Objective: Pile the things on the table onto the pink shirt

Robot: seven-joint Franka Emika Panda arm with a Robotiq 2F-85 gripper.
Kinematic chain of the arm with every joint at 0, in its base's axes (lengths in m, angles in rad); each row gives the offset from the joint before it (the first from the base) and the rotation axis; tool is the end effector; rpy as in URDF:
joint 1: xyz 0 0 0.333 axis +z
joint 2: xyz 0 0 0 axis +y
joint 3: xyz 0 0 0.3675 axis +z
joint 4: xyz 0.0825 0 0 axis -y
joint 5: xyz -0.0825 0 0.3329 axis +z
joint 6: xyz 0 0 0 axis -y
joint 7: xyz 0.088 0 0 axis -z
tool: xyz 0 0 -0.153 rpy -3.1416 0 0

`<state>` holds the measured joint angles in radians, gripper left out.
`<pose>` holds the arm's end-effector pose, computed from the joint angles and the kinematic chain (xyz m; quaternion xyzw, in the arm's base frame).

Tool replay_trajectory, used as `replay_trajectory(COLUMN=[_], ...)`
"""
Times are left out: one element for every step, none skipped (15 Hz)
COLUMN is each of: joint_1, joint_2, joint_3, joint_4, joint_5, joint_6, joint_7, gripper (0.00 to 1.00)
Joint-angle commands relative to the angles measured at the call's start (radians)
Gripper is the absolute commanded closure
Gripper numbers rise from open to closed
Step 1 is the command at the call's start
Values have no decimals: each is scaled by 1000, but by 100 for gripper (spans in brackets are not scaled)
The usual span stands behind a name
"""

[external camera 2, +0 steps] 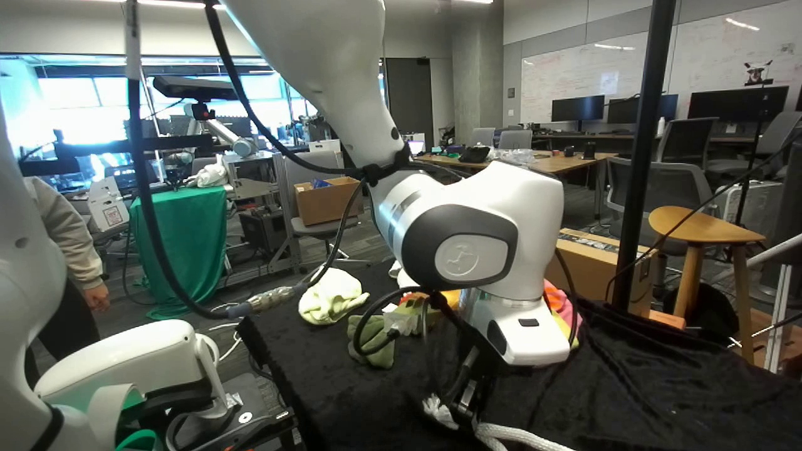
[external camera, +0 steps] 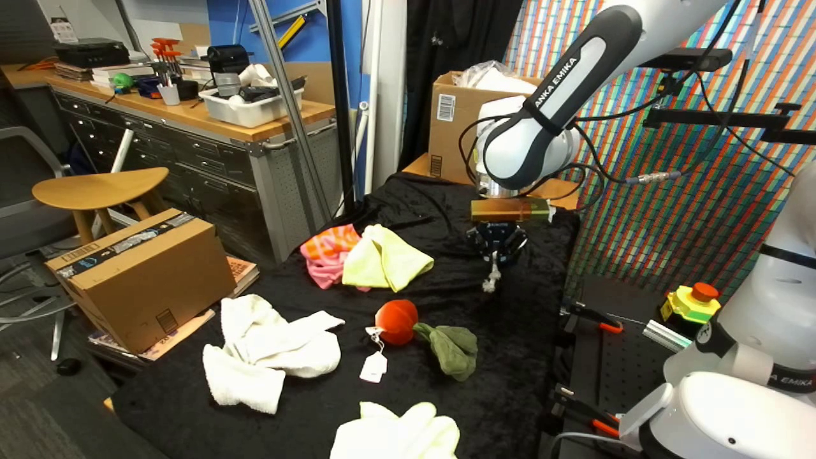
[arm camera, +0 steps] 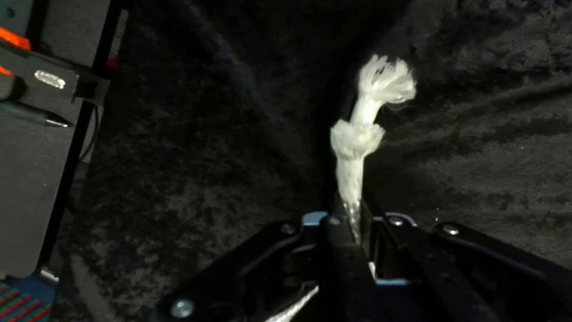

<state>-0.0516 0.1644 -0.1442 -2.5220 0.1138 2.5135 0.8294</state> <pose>0.4147 -0.0812 0.2542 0.8432 -0.5305 -0.0861 0.0097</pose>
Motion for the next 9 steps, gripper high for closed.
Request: replay_trajectory(joint_1=[10, 9, 9, 6, 6, 3, 2, 2, 5], joint_2=[-80, -88, -90, -93, -93, -98, -104, -118, -132], joint_3=[-5, 2, 8, 17, 28, 40, 50, 59, 63], joint_4=[-14, -12, -8, -7, -7, -10, -15, -23, -27], joint_5=[-89, -98, -105, -91, -70, -36, -6, 29, 33], joint_6=[-60, -74, -84, -89, -83, -74, -60, -53, -54], joint_7=[-4, -12, -16, -38, -72, -124, -170, -216, -239], gripper=[89, 90, 90, 90, 90, 89, 89, 89, 89])
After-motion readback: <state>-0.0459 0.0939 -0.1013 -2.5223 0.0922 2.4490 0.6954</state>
